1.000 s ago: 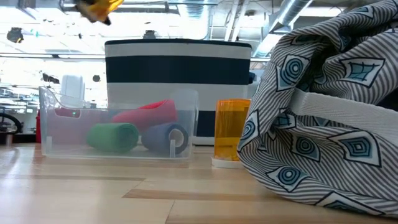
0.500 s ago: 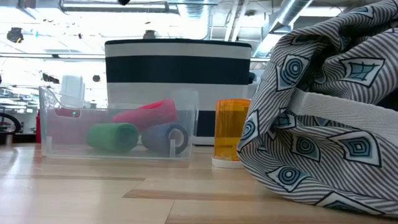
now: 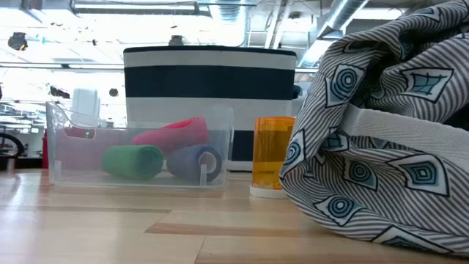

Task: Pick & place medical supplies in basket/bin
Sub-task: Put the left orange pill bottle into the small blue bin

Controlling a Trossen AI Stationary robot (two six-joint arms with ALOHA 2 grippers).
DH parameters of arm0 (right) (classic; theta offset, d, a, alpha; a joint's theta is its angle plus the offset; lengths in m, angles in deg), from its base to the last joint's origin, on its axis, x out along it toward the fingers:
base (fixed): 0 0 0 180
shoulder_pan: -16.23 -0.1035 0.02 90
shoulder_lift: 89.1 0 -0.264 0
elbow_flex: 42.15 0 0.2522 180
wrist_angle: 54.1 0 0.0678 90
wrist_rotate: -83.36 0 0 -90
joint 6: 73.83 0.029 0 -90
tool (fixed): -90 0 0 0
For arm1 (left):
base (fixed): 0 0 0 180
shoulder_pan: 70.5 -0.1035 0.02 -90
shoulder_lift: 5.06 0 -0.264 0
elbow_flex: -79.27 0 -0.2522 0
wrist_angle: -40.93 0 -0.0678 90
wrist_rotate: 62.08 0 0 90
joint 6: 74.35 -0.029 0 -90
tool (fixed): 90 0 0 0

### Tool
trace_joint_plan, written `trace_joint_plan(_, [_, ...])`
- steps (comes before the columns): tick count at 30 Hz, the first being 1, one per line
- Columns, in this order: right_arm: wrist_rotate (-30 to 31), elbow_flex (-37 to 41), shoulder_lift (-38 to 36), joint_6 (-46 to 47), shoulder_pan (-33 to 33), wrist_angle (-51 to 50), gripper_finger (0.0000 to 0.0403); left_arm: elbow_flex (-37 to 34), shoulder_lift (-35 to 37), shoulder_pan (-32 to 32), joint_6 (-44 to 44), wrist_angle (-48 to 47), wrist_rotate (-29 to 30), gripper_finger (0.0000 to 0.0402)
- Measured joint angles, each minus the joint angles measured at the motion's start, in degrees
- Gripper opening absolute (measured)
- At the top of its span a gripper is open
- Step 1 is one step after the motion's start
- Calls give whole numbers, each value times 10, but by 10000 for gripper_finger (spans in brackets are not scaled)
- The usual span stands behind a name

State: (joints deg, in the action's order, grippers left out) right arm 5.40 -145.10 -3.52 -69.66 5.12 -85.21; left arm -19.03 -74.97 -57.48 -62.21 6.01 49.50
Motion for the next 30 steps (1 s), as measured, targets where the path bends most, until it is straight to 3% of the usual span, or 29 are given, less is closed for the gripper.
trace_joint_plan(9, [43,0,0,-14,5,0,308,0,0,0,-2,21,11,208])
trace_joint_plan(19, [-14,-2,43,-34,12,50,311,0,0,0,-3,29,11,208])
trace_joint_plan(30, [-2,-1,47,-54,15,51,311,0,0,5,2,27,11,208])
